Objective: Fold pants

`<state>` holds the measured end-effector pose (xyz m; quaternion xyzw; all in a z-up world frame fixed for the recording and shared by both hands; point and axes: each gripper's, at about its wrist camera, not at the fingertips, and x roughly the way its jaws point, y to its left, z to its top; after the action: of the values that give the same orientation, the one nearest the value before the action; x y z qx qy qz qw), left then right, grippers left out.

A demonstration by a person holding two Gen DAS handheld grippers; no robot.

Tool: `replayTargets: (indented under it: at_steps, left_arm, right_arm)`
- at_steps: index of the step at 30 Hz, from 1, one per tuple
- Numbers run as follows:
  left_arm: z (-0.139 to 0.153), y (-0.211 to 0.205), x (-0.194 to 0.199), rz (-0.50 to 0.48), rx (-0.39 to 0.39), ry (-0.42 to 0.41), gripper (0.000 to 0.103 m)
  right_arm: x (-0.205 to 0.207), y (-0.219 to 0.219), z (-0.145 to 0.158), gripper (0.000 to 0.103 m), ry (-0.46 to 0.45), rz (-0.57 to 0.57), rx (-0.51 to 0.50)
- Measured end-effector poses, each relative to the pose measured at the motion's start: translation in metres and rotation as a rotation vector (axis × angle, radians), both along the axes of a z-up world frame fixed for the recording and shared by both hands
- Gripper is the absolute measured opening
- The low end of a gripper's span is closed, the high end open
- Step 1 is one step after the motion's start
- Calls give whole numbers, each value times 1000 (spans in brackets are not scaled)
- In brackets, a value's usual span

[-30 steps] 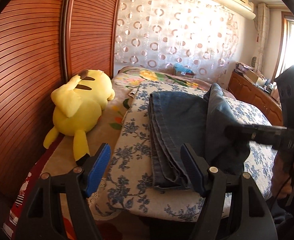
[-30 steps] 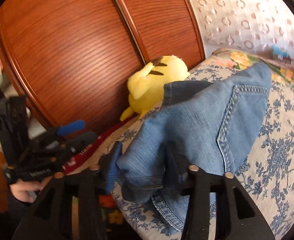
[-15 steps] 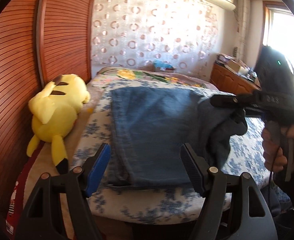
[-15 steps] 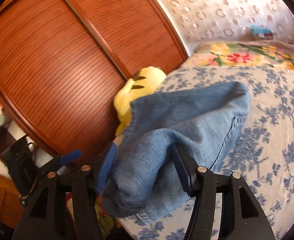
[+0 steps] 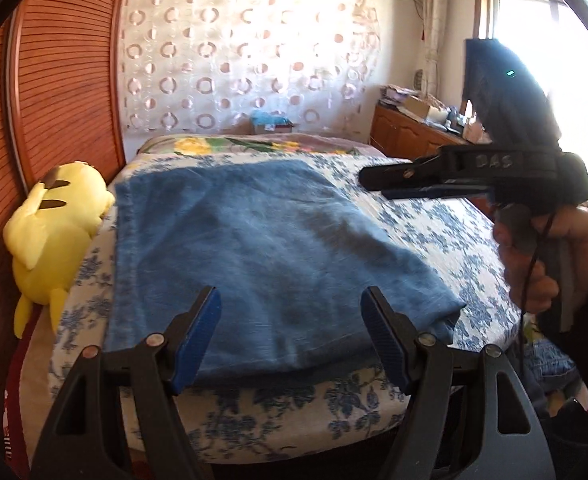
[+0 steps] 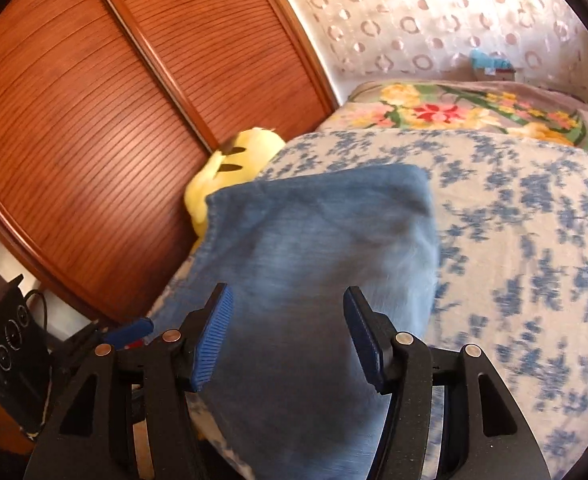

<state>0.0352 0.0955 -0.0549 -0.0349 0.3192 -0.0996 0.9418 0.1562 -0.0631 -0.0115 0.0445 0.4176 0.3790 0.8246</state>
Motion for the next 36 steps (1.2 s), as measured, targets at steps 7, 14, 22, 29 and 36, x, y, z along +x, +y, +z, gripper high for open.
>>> replayTargets:
  at_steps: [7,14,22,29,36]
  left_arm:
    - [-4,-45,12,-125,-4,14,70]
    - [-10,-111,27,-321,43,58,52]
    - [-31,-133,39,-329,98,124,55]
    - [-49,-147,37,-330,201,105,64]
    - [-41,-134,36,-303,198,99,25]
  right_arm:
    - [-14,-71,-2,59,-77,-129,-129]
    - [-20,-116,-25,59,-78,-217,-210]
    - [-21,-131,-39,59,-67,-250,-224]
    - [-22,-132,-48,59,-54,-245,-222]
    - [-23,-130,-47,59,-57,-240,-221]
